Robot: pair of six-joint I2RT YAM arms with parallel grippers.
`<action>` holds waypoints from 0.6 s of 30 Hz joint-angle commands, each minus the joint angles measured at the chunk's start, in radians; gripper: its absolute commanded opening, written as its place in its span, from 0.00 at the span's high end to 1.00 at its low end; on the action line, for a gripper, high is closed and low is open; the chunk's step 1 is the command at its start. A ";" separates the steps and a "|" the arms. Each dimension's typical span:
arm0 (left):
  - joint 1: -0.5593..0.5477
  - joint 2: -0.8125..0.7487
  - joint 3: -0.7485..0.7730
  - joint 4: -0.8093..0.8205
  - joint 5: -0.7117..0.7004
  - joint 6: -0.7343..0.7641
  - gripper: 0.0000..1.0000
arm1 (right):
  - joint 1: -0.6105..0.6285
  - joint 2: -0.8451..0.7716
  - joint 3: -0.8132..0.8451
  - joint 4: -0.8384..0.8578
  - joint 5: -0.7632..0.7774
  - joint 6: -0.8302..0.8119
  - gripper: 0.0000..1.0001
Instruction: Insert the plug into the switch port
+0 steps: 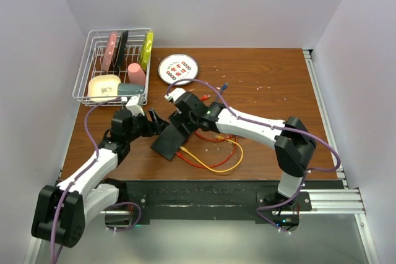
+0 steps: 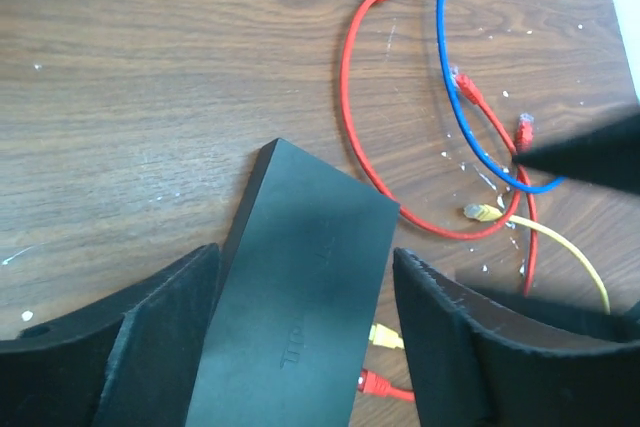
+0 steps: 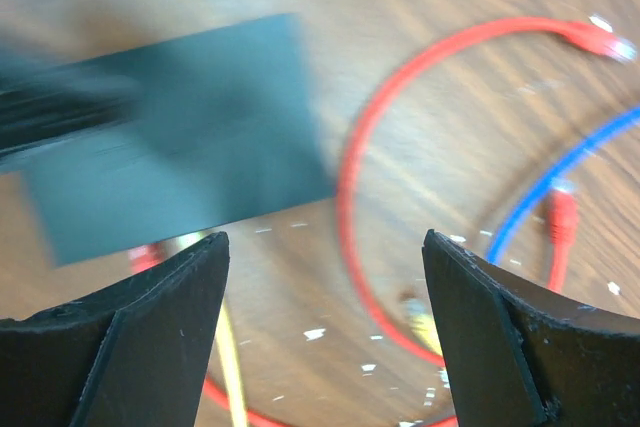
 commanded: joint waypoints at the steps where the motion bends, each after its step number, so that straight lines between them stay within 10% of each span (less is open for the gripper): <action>1: -0.002 -0.073 0.029 -0.044 -0.012 0.069 0.21 | -0.109 -0.063 -0.054 0.067 0.023 0.049 0.20; 14: -0.002 -0.044 0.015 -0.015 0.028 0.055 0.21 | -0.238 0.008 -0.122 0.110 0.083 0.125 0.29; 18: -0.003 -0.060 0.002 -0.009 0.023 0.052 0.21 | -0.261 0.045 -0.130 0.113 0.058 0.134 0.46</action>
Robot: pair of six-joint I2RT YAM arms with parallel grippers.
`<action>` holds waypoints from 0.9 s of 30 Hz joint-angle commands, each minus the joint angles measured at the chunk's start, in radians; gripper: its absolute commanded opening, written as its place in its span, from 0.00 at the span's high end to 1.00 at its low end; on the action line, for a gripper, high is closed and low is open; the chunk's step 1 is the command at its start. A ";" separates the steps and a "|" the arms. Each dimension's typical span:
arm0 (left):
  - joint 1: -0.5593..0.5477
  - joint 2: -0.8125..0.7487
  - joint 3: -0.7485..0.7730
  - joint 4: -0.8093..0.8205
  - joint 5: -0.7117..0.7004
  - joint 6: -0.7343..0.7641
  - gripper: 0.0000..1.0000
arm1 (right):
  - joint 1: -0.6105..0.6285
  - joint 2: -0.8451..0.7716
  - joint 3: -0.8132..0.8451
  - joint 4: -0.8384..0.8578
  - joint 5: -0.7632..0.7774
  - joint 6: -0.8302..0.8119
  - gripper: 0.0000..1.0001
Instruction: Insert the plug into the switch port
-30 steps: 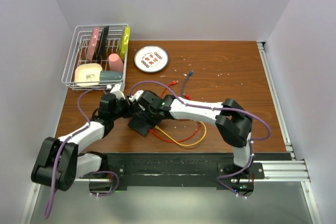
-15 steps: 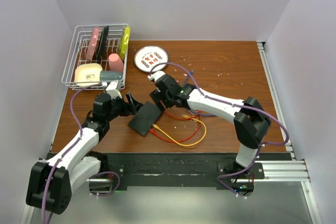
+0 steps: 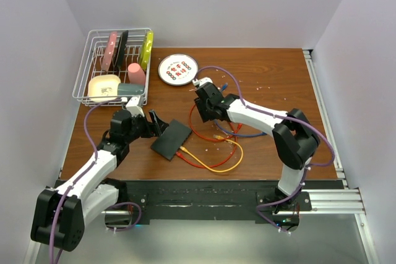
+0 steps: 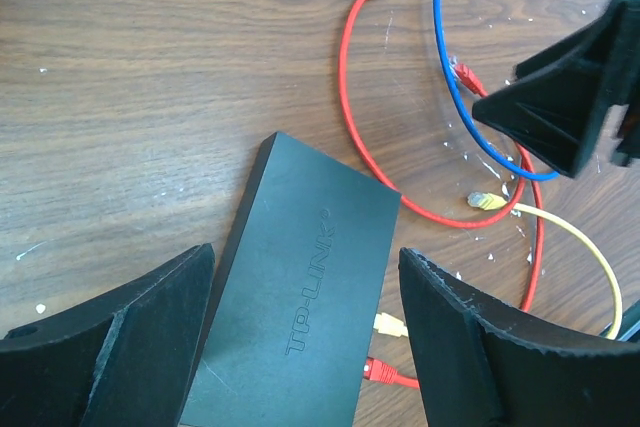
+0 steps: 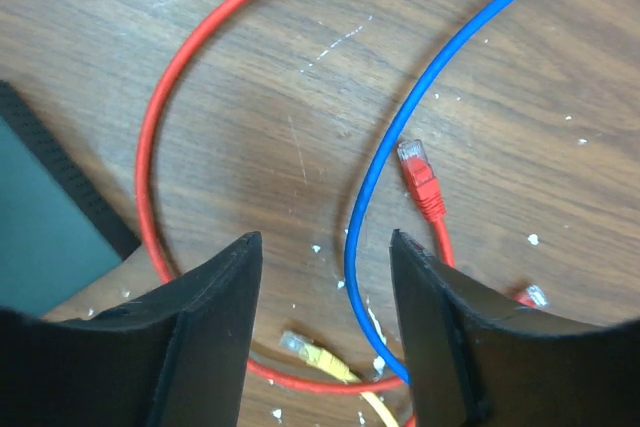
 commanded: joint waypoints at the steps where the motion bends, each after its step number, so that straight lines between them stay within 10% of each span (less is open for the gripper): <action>1: -0.002 -0.018 -0.001 0.033 0.018 0.010 0.21 | -0.029 0.048 -0.021 0.029 -0.010 0.037 0.47; 9: -0.002 -0.015 -0.012 0.042 0.021 0.010 0.21 | -0.046 0.097 -0.018 0.009 0.025 0.045 0.52; 18: -0.002 0.004 -0.020 0.069 0.030 0.004 0.21 | -0.052 0.098 -0.029 0.037 -0.128 0.018 1.00; 27: -0.003 0.039 -0.043 0.232 0.132 -0.114 0.21 | -0.048 -0.177 -0.190 0.158 -0.309 -0.067 1.00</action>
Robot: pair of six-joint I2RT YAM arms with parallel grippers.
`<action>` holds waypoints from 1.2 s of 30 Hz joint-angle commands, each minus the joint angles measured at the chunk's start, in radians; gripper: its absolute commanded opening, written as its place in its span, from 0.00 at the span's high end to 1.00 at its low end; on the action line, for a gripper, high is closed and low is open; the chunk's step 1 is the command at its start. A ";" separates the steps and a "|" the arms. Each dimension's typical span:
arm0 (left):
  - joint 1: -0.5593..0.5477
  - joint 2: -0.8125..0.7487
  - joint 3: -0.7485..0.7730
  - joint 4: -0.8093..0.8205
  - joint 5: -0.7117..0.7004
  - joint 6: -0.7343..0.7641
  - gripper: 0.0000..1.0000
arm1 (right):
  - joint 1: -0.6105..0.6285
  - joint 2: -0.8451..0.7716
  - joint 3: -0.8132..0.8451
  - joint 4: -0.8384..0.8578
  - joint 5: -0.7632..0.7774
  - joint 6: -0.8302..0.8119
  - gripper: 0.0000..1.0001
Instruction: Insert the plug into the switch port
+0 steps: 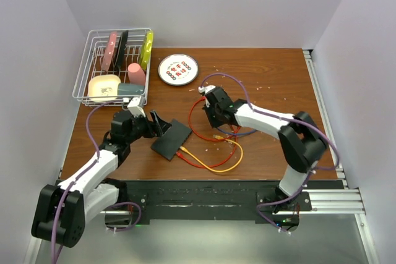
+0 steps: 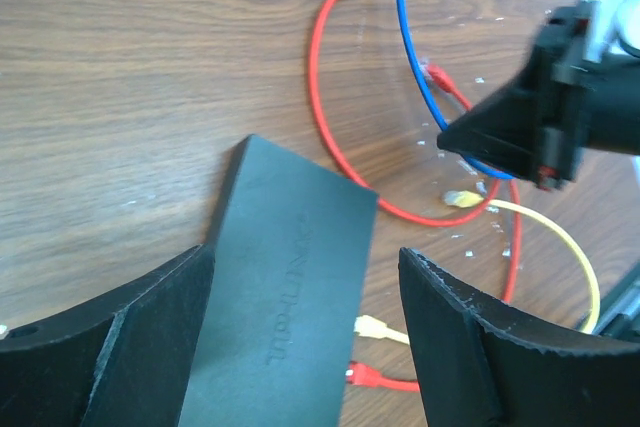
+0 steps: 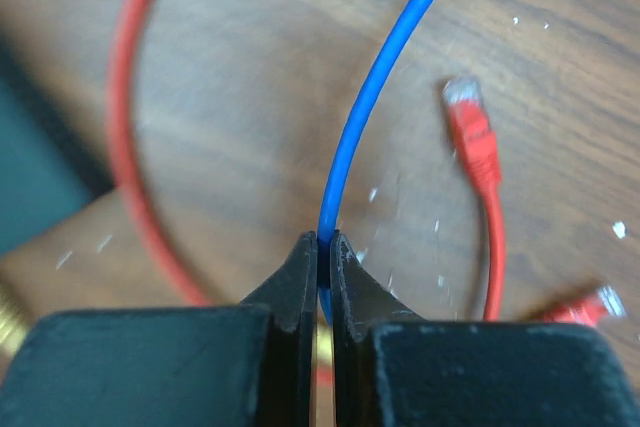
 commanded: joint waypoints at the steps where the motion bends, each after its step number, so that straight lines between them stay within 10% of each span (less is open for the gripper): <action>1: -0.003 0.016 -0.015 0.191 0.087 -0.097 0.21 | 0.004 -0.191 -0.075 0.110 -0.132 -0.055 1.00; 21: -0.154 0.402 0.119 0.631 0.221 -0.359 0.31 | 0.184 -0.384 -0.164 0.136 -0.137 -0.095 1.00; 36: -0.161 0.620 0.146 0.994 0.262 -0.482 0.64 | 0.231 -0.438 -0.262 0.172 -0.277 -0.151 1.00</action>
